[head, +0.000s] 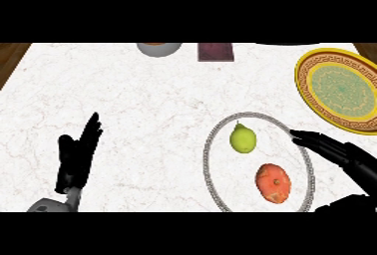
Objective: Pick the squash from the placemat and place it in the plate
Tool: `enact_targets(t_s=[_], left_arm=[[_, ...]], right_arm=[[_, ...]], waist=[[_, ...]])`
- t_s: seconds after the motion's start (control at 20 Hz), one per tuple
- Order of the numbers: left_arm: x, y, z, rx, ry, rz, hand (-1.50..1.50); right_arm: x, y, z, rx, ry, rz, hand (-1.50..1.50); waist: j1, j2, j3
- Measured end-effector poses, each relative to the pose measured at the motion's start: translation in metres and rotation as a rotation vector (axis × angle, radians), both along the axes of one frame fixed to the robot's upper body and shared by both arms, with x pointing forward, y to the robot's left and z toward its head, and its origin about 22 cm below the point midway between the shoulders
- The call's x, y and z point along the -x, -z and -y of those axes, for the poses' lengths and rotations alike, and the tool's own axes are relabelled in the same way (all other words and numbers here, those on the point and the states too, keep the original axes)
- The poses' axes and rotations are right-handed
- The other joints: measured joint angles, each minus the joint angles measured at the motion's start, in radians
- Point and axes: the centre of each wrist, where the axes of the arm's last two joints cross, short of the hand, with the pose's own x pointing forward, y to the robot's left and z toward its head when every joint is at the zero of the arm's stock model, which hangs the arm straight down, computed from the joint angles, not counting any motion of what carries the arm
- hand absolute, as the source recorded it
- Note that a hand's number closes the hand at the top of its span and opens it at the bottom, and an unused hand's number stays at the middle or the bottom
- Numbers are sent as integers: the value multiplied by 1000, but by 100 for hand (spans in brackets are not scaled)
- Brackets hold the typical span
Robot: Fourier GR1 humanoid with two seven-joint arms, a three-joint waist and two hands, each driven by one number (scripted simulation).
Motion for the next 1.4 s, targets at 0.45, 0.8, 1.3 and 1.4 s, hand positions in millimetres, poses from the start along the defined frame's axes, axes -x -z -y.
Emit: enact_targets(t_s=[0.45,0.8,1.3,1.4], left_arm=[[-3,-3,2,2,7,2,0],[-1,-1,2,-1,6,8,0],[-6,-5,0,5,4,2,0],[-4,-3,-3,8,5,-1,0]], right_arm=[[-5,-28,-30,306,-61,-176,-150],[-18,-18,-46,376,-58,-236,-150],[-17,3,-58,413,-80,-256,-150],[-18,11,-59,416,-81,-261,-150]], waist=[[7,1,0],[6,1,1],[5,1,1],[5,1,1]])
